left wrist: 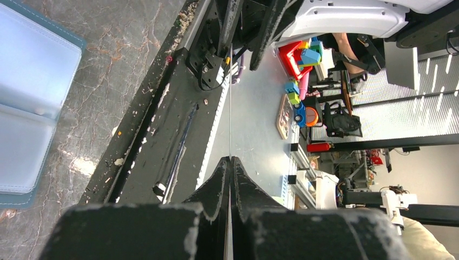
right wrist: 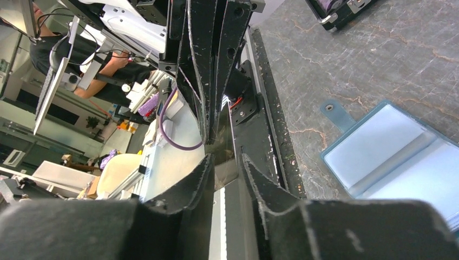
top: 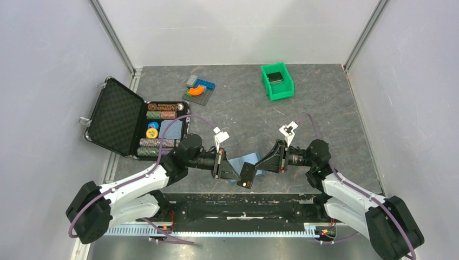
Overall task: Take the credit cards out of the card holder
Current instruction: Place the credit card in the storage box.
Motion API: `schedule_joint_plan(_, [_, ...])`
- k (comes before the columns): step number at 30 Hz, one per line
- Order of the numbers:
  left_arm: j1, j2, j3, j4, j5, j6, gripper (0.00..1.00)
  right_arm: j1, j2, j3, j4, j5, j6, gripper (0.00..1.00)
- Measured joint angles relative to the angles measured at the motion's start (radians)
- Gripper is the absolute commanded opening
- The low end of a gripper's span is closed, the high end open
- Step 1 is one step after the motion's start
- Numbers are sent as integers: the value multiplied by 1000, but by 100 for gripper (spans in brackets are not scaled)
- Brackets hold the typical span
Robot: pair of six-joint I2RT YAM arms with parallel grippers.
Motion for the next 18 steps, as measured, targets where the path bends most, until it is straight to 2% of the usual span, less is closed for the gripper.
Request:
schedule_joint_plan(1, [0, 0, 0, 0, 0, 2, 2, 0, 4, 0, 2, 0, 0, 17])
schedule_joint_plan(5, [0, 0, 0, 0, 0, 4, 2, 0, 11, 0, 4, -1, 5, 18])
schedule_joint_plan(9, [0, 0, 0, -2, 0, 6, 2, 0, 11, 0, 5, -2, 7, 0])
schedule_joint_plan(11, [0, 0, 1, -5, -1, 10, 6, 0, 16, 0, 11, -3, 7, 0])
schedule_joint_plan(13, [0, 0, 1, -11, -3, 15, 20, 0, 19, 0, 15, -3, 16, 0])
schedule_joint_plan(14, [0, 0, 4, -20, -6, 19, 33, 0, 20, 0, 20, -3, 19, 0])
schedule_joint_plan(15, [0, 0, 9, -35, -15, 25, 49, 0, 20, 0, 27, -3, 26, 0])
schedule_joint_plan(17, [0, 0, 21, -67, -33, 45, 74, -2, 20, 0, 41, 1, 31, 0])
schedule_joint_plan(18, [0, -2, 29, -87, -45, 56, 96, -5, 19, 0, 41, 3, 33, 0])
